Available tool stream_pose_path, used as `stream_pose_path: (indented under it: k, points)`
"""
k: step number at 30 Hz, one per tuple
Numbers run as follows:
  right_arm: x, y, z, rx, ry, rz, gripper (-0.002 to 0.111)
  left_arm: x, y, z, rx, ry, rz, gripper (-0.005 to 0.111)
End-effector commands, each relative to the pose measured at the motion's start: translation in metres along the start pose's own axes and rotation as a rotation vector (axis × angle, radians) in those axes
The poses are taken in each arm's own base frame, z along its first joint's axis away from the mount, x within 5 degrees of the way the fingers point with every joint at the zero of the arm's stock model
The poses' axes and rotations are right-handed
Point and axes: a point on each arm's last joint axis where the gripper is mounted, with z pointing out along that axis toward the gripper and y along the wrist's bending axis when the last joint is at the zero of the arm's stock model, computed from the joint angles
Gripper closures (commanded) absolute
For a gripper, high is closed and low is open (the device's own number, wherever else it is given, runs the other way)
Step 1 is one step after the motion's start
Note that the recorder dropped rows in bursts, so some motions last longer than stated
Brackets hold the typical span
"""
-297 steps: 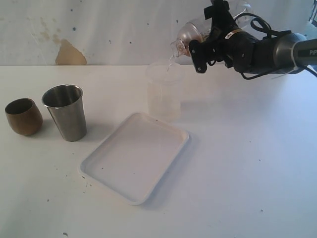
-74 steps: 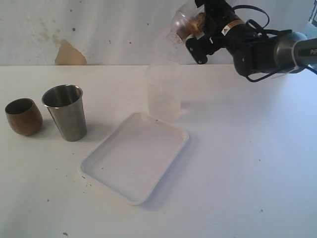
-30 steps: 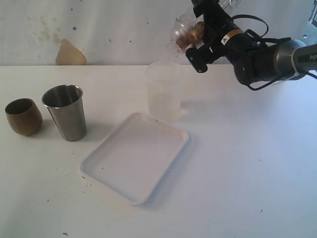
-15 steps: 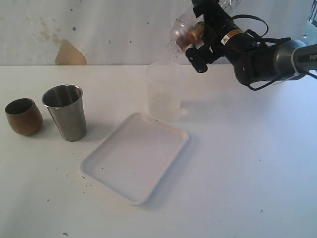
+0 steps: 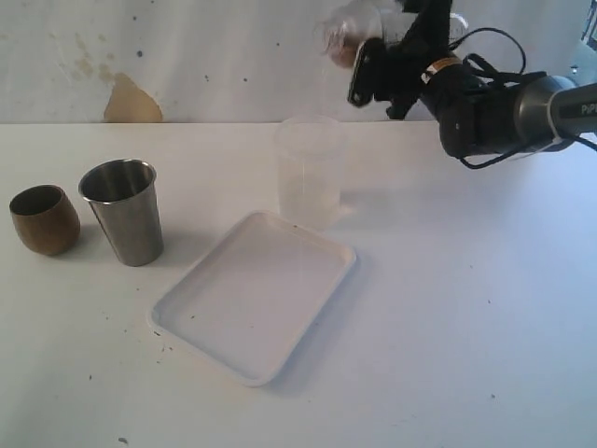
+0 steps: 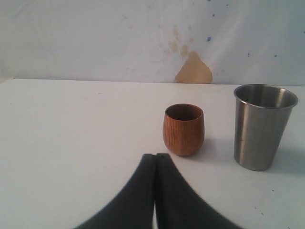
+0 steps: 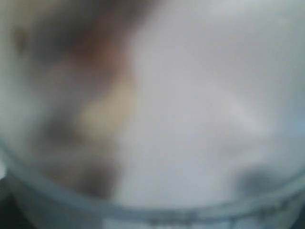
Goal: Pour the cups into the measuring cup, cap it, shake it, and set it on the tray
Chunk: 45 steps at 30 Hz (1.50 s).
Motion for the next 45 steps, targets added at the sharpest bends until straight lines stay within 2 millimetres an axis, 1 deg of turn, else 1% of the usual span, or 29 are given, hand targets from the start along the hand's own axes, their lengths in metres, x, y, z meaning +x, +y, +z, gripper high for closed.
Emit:
stream_pose_path:
  k: [1, 2, 3, 5, 6, 7, 8, 9, 10, 16, 17, 18, 19, 20, 21, 22, 23, 24, 25, 26, 27, 29, 32, 33, 35, 38, 41, 44, 45]
  points:
    - [0.015, -0.036, -0.008, 0.348, 0.082, 1.124, 0.108, 0.001, 0.000, 0.000, 0.001, 0.002, 0.004, 0.107]
    - [0.021, -0.040, -0.012, 0.388, 0.145, 1.370, 0.108, 0.001, 0.000, 0.000, 0.001, 0.002, 0.004, 0.107]
    - [0.019, -0.042, -0.013, 0.327, 0.197, 1.456, 0.108, 0.001, 0.000, 0.000, 0.001, 0.002, 0.004, 0.107]
    - [0.006, -0.045, -0.016, 0.095, 0.261, 1.449, 0.108, 0.001, 0.000, 0.000, 0.001, 0.002, 0.004, 0.107]
    - [0.002, -0.050, -0.019, 0.048, 0.264, 1.458, 0.108, 0.001, 0.000, 0.000, 0.001, 0.002, 0.004, 0.107]
    - [-0.003, -0.060, -0.023, 0.013, 0.260, 1.480, 0.108, 0.001, 0.000, 0.000, 0.001, 0.002, 0.008, 0.107]
    - [-0.008, -0.074, -0.029, -0.008, 0.242, 1.488, 0.108, 0.001, 0.000, 0.000, 0.001, 0.002, 0.008, 0.107]
    - [-0.011, -0.081, -0.032, -0.023, 0.234, 1.487, 0.108, 0.001, 0.000, 0.000, 0.001, 0.002, 0.008, 0.107]
    - [-0.018, -0.096, -0.040, -0.071, 0.222, 1.498, 0.108, 0.001, 0.000, 0.000, 0.001, 0.002, 0.008, 0.107]
    - [-0.038, -0.131, -0.068, -0.236, 0.196, 1.502, 0.108, 0.001, 0.000, 0.000, 0.001, 0.002, 0.008, 0.107]
    - [-0.040, -0.134, -0.071, -0.263, 0.193, 1.486, 0.108, 0.001, 0.000, 0.000, 0.001, 0.002, 0.008, 0.107]
    - [-0.045, -0.135, -0.079, -0.346, 0.201, 1.439, 0.108, 0.001, 0.000, 0.000, 0.001, 0.002, 0.008, 0.107]
    - [-0.051, -0.127, -0.086, -0.431, 0.207, 1.370, 0.108, 0.001, 0.000, 0.000, 0.001, 0.002, 0.008, 0.107]
    - [-0.055, -0.121, -0.089, -0.468, 0.203, 1.327, 0.108, 0.001, 0.000, 0.000, 0.001, 0.002, 0.008, 0.107]
    - [-0.067, -0.106, -0.095, -0.535, 0.170, 1.203, 0.108, 0.001, 0.000, 0.000, 0.001, 0.002, 0.008, 0.107]
    - [-0.076, -0.097, -0.099, -0.584, 0.139, 1.130, 0.108, 0.001, 0.000, 0.000, 0.001, 0.002, 0.008, 0.107]
    - [-0.094, -0.084, -0.106, -0.669, 0.071, 1.088, 0.108, 0.001, 0.000, 0.000, 0.001, 0.002, 0.008, 0.107]
    - [-0.104, -0.079, -0.110, -0.713, 0.020, 1.090, 0.108, 0.001, 0.000, 0.000, 0.001, 0.002, 0.008, 0.107]
    - [-0.123, -0.075, -0.119, -0.818, -0.149, 1.119, 0.108, 0.001, 0.000, 0.000, 0.001, 0.002, 0.008, 0.107]
    - [-0.132, -0.076, -0.124, -0.863, -0.283, 1.162, 0.108, 0.001, 0.000, 0.000, 0.001, 0.002, 0.008, 0.107]
    - [-0.141, -0.071, -0.135, -0.921, -0.483, 1.133, 0.108, 0.001, 0.000, 0.000, 0.001, 0.002, 0.008, 0.107]
    - [-0.140, -0.055, -0.135, -0.942, -0.443, 1.117, 0.108, 0.001, 0.000, 0.000, 0.001, 0.002, 0.008, 0.107]
    - [-0.132, -0.034, -0.136, -0.965, -0.372, 1.103, 0.108, 0.001, 0.000, 0.000, 0.001, 0.002, 0.008, 0.107]
    - [-0.128, -0.023, -0.140, -0.970, -0.351, 1.054, 0.108, 0.001, 0.000, 0.000, 0.001, 0.002, 0.008, 0.107]
    - [-0.125, -0.012, -0.143, -0.994, -0.342, 1.036, 0.108, 0.001, 0.000, 0.000, 0.001, 0.002, 0.008, 0.107]
    - [-0.125, 0.010, -0.144, -1.076, -0.361, 1.044, 0.108, 0.001, 0.000, 0.000, 0.001, 0.002, 0.008, 0.107]
    - [-0.124, 0.036, -0.137, -1.143, -0.338, 1.062, 0.108, 0.001, 0.000, 0.000, 0.001, 0.002, 0.008, 0.107]
    - [-0.120, 0.057, -0.126, -1.160, -0.285, 1.062, 0.108, 0.001, 0.000, 0.000, 0.001, 0.002, 0.008, 0.107]
    - [-0.120, 0.061, -0.123, -1.163, -0.279, 1.062, 0.108, 0.001, 0.000, 0.000, 0.001, 0.002, 0.008, 0.107]
